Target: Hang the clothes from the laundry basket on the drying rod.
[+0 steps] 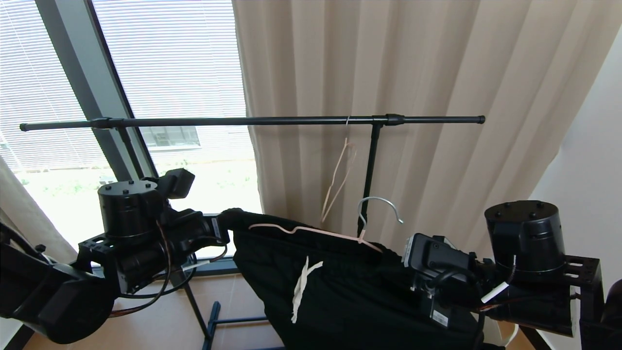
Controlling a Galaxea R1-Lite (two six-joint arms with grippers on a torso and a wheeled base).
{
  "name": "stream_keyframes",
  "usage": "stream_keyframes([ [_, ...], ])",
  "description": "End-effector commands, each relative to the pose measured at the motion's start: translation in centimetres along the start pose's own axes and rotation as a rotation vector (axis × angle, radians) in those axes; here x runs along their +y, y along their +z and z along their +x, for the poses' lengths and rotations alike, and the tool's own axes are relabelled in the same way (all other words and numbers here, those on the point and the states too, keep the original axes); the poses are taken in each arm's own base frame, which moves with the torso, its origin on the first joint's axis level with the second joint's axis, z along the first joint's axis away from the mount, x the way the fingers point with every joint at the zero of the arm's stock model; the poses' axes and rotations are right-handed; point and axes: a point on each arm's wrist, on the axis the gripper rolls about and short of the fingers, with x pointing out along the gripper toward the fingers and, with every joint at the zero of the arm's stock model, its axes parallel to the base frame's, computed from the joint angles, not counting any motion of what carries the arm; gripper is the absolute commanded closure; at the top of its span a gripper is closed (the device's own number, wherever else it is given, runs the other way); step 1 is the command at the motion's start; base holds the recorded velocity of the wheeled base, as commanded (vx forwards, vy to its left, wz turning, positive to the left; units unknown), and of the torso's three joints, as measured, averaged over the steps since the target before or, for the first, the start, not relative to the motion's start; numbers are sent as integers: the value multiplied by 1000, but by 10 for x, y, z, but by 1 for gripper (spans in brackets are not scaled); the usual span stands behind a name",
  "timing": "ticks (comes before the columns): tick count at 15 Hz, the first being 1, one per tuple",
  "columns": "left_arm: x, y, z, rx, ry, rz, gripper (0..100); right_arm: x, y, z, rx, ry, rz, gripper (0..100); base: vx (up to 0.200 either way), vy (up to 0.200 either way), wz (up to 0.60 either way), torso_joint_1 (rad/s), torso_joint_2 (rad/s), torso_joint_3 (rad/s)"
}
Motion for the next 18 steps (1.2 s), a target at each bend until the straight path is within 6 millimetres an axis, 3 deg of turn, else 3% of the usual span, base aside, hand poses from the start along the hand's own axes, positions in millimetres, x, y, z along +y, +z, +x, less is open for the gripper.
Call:
stream_keyframes([
  [1, -5, 9, -12, -39, -20, 19, 100, 1, -2, 1, 8, 7, 1, 100, 0, 0, 0, 0, 0, 0],
  [9, -31, 8, -38, -54, -112, 111, 100, 3, -7, 14, 44, 29, -19, 100, 0, 0, 0, 0, 0, 0],
  [18, -55, -2, -53, -34, -204, 159, 100, -1, -4, 33, 73, -8, 20, 100, 0, 0, 0, 0, 0, 0],
])
